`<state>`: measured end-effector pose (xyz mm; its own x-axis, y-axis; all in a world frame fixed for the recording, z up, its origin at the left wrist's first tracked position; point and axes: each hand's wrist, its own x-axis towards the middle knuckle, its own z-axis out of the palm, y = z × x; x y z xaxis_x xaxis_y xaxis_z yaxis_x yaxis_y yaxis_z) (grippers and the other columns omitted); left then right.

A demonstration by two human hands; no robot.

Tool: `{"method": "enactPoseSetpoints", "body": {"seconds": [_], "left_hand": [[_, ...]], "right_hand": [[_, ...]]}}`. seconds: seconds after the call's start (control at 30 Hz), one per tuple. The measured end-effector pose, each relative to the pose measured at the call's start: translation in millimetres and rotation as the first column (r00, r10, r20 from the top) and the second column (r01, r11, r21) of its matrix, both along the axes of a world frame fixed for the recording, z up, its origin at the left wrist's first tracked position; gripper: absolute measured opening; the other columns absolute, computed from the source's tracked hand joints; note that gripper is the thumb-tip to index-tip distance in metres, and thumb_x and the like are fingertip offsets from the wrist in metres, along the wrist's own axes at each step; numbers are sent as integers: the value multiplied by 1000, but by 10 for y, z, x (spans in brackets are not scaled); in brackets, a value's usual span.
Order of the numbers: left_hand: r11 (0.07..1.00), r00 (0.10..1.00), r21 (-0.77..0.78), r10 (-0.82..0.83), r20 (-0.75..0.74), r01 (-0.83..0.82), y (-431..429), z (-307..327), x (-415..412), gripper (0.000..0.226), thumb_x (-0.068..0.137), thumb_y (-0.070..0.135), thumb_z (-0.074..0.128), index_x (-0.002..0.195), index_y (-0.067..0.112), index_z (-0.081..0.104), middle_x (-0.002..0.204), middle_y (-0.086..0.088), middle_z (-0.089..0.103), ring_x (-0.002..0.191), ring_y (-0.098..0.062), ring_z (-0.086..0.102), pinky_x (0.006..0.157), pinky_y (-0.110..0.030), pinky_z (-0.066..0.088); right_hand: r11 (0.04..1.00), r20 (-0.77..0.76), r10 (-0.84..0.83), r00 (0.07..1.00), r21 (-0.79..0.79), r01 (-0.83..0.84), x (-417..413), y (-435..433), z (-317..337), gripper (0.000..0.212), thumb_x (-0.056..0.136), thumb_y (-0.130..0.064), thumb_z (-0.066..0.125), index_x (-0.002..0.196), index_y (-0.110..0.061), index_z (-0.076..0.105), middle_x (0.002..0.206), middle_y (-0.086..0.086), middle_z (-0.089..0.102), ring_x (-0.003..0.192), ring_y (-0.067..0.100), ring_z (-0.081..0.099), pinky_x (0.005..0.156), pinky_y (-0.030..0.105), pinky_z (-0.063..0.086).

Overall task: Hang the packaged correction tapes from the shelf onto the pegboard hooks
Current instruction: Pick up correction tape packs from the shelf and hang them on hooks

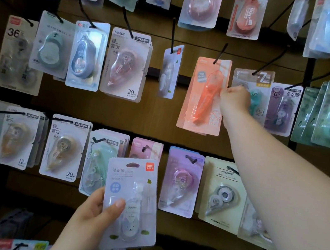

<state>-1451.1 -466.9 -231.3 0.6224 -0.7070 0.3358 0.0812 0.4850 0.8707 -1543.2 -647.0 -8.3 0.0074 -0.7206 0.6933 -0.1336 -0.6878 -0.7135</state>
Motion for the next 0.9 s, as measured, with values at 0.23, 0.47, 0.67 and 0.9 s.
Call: {"method": "enactPoseSetpoints", "body": {"seconds": [0.23, 0.47, 0.67, 0.9], "left_hand": [[1000, 999, 1, -9, 43, 9, 6, 37, -114, 16, 86, 8, 49, 91, 18, 60, 74, -3, 76, 70, -21, 71, 61, -39, 57], [999, 998, -22, -41, 42, 42, 17, 155, -286, 18, 83, 8, 51, 96, 16, 61, 91, -13, 74, 89, -34, 67, 78, -48, 53], [995, 994, -74, -56, 97, 64, 79, 396, -324, 17, 80, 18, 54, 93, 26, 60, 87, -2, 76, 76, -22, 73, 63, -37, 56], [989, 975, -138, 76, 207, -47, 56, 778, -110, 15, 88, 18, 50, 97, 28, 58, 70, 5, 74, 62, -11, 70, 47, -25, 52]], "right_hand": [[996, -38, 86, 996, 31, -85, -155, 124, -58, 13, 93, -20, 44, 105, -16, 47, 107, 10, 54, 85, 21, 55, 77, 32, 50], [941, -103, -99, 990, -334, 60, -359, 384, -243, 30, 91, -23, 50, 119, -11, 45, 123, 6, 47, 110, 19, 49, 80, 23, 44], [857, -378, 489, 786, 40, -514, -381, 769, -632, 10, 90, -31, 51, 85, -22, 50, 94, 1, 58, 72, 9, 53, 57, 16, 45], [730, -396, 678, 620, 264, -630, -189, 860, -666, 17, 90, -8, 51, 76, -17, 56, 75, 0, 60, 56, 6, 55, 38, 13, 42]]}}
